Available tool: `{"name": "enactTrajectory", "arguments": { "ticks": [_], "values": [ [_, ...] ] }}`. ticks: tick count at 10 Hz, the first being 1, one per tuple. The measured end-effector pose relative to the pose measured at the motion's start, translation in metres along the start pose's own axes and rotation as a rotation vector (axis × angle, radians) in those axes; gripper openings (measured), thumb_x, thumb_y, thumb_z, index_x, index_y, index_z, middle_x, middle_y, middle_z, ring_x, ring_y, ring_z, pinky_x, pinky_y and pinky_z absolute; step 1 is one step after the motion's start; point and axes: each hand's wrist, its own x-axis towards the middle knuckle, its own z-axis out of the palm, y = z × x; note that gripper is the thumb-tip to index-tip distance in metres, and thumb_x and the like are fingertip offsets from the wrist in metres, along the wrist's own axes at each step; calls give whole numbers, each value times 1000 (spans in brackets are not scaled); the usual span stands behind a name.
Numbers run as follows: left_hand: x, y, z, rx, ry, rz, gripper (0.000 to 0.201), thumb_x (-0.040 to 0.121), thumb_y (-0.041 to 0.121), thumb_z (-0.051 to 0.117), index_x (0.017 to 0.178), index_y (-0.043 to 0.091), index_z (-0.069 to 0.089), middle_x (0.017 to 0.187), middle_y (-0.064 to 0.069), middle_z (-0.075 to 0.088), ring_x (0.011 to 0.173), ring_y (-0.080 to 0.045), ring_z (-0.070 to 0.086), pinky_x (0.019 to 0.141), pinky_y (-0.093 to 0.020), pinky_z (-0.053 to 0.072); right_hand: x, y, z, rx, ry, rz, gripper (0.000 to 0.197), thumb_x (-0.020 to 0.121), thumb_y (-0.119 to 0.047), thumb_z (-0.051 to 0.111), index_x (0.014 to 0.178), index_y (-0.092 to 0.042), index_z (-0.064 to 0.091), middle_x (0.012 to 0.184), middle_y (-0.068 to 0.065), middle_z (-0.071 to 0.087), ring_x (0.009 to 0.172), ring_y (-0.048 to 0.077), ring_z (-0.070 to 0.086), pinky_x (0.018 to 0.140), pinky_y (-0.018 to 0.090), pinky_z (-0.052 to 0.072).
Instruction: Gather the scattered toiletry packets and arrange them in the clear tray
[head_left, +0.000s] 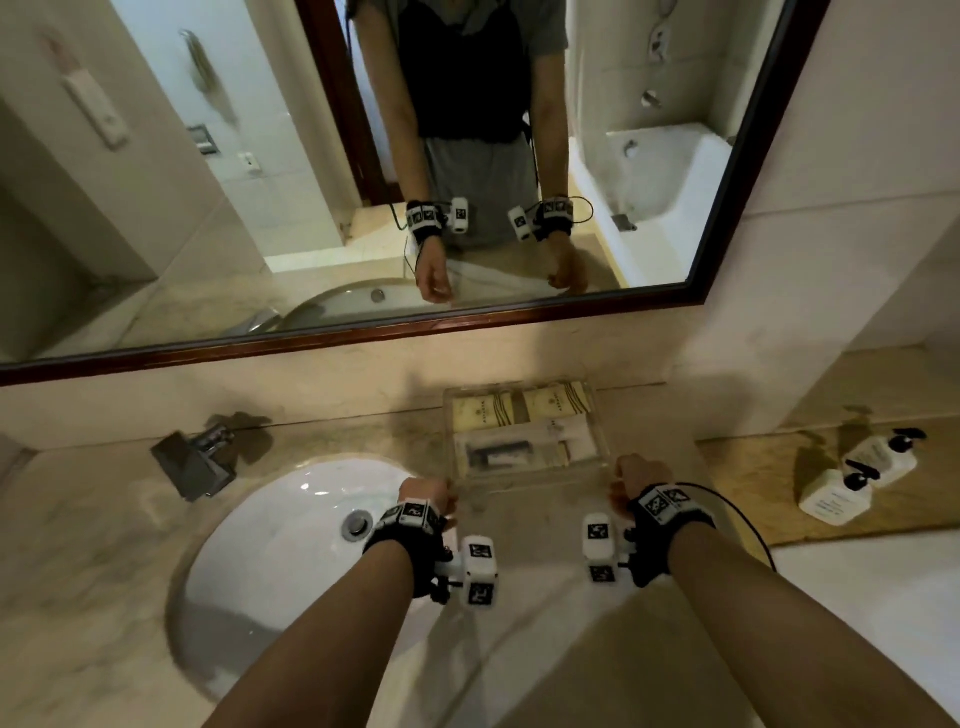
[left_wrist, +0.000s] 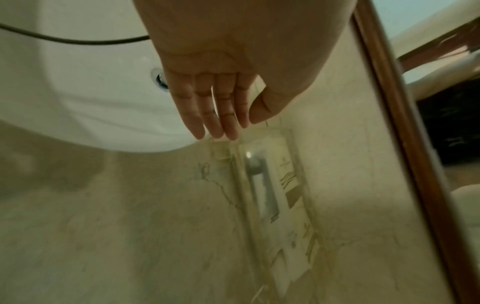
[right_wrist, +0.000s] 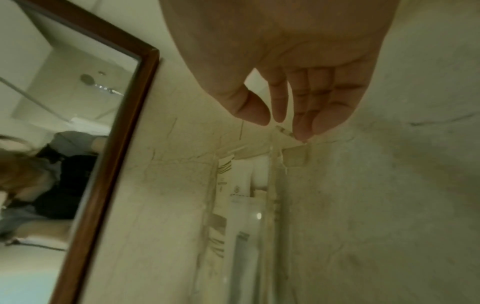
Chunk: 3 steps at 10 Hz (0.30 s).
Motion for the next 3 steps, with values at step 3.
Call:
{"name": "enactTrajectory", "arguments": {
  "ticks": [3],
  "values": [
    [-53,41,-48,-165,51,183,24,97,12,47,77,4,59,76,-9,59,68,-21,55,86,-40,47,-59,-32,43,55,-110,-44,22,91,-21,48,80,-7,61,67,10,62,54,22,53,52,30,43]
  ]
}}
